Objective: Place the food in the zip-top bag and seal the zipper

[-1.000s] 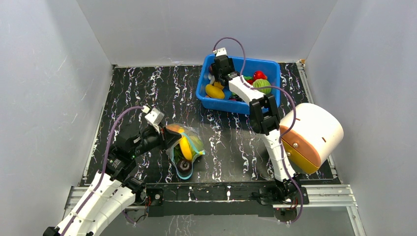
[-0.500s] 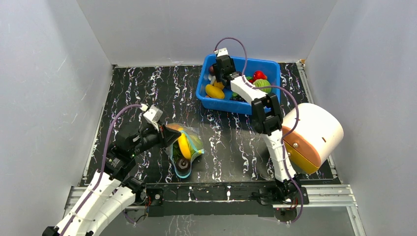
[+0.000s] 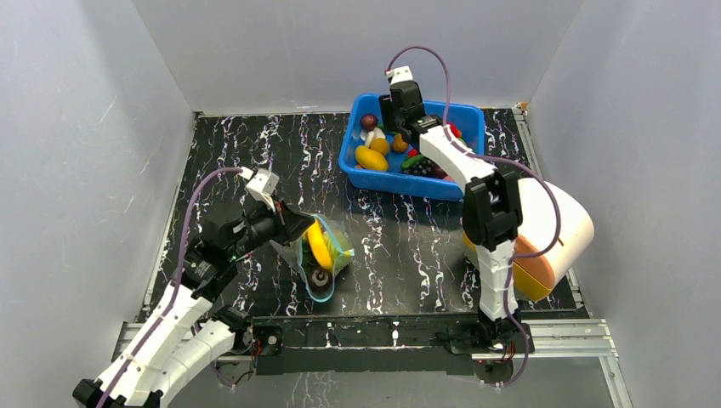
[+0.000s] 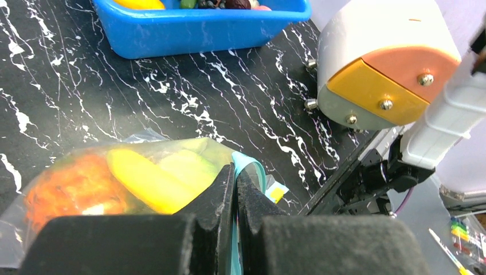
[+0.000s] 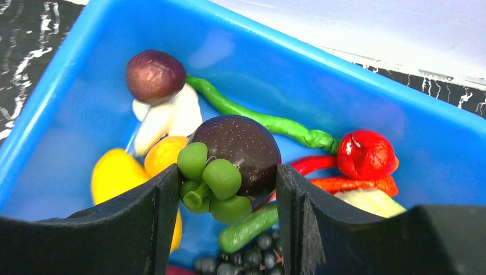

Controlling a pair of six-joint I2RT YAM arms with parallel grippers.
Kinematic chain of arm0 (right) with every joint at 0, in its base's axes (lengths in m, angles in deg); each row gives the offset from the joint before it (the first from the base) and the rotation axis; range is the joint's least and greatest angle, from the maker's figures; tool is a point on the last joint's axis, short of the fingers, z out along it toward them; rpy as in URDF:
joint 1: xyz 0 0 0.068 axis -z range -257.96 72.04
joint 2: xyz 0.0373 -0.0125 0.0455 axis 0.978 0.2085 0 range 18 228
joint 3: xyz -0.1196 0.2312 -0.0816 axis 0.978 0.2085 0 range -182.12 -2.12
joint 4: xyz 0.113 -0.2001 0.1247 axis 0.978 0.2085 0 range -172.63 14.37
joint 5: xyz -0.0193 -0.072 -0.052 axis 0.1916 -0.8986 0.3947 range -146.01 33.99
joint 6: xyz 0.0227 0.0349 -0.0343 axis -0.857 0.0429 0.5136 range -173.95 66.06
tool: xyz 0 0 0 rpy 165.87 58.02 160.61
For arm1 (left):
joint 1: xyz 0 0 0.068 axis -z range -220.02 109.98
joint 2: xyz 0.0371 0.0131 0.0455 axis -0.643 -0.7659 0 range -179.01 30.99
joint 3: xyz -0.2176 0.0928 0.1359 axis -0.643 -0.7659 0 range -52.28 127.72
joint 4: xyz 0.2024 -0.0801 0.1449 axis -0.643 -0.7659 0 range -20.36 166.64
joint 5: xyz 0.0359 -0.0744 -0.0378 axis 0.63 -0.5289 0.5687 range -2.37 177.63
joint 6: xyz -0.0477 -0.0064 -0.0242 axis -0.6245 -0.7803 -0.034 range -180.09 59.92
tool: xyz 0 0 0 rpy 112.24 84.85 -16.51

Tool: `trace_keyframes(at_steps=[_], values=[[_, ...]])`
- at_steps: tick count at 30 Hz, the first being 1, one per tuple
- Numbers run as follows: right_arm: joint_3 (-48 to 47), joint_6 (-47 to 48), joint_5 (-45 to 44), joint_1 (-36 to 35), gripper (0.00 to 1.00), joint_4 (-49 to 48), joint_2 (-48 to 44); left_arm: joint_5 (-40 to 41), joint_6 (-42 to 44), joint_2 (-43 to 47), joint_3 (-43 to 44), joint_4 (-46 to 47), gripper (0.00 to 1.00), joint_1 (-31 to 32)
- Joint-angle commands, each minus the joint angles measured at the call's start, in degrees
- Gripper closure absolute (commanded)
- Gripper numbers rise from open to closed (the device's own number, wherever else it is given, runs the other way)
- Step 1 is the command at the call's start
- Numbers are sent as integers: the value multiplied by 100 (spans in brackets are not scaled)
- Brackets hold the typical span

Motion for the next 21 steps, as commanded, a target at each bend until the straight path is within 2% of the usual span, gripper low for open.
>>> trace_keyframes(at_steps=[1, 8, 14, 21], values=[[512, -330, 376, 28, 75, 80, -878, 230, -318, -162, 469, 197, 100, 20], [1795, -707, 1321, 29, 76, 103, -2196, 748, -858, -367, 658, 195, 100, 20], [2378, -994, 1962, 14, 76, 360, -3250, 889, -1230, -615, 799, 189, 100, 20], [2871, -1014, 2289, -465, 75, 659, -4435, 1113, -1444, -634, 872, 273, 100, 18]])
